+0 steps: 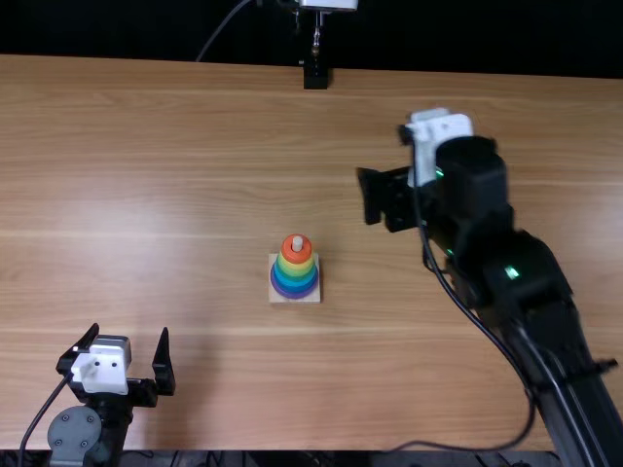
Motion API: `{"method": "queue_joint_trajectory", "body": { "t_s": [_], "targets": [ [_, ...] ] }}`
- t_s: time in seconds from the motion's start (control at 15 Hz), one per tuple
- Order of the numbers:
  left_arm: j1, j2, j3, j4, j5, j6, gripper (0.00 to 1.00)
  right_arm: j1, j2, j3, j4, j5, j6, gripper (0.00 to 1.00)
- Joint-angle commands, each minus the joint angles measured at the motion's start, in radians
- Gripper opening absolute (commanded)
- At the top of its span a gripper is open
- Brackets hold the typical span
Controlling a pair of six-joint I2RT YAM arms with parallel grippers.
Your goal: Build the Hanoi tower: stack the rings onto the peg from bottom to top in this color order: purple, dark blue, light blue, dark green, light green, yellow, orange.
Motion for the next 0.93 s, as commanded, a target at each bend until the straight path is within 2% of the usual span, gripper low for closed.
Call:
{"method": "queue_joint_trajectory", "body": {
  "t_s": [0.0, 0.13, 0.27, 0.6, 0.87],
  "targets": [
    [0.001, -0.012, -0.105, -0.08, 0.014, 0.014, 1.0, -0.061, -0.13, -0.146, 0.085, 0.035, -0.003, 1.0],
    [0.001, -0.012, -0.105, -0.078, 0.014, 0.014, 1.0, -0.15, -0.326, -0.377, 0.293, 0.03, -0.005, 1.0],
    [0.001, -0.012, -0.105, -0.08, 0.014, 0.014, 1.0, -0.207, -0.511, -0.577, 0.411, 0.026, -0.007, 1.0],
    [0.001, -0.012, -0.105, -0.078, 0.014, 0.014, 1.0, -0.325, -1.03, -0.977, 0.446, 0.024, -0.009, 1.0],
    [0.001, -0.012, -0.105, -0.08, 0.014, 0.014, 1.0, -0.359, -1.222, -1.189, 0.446, 0.024, -0.007, 1.0]
  ]
}}
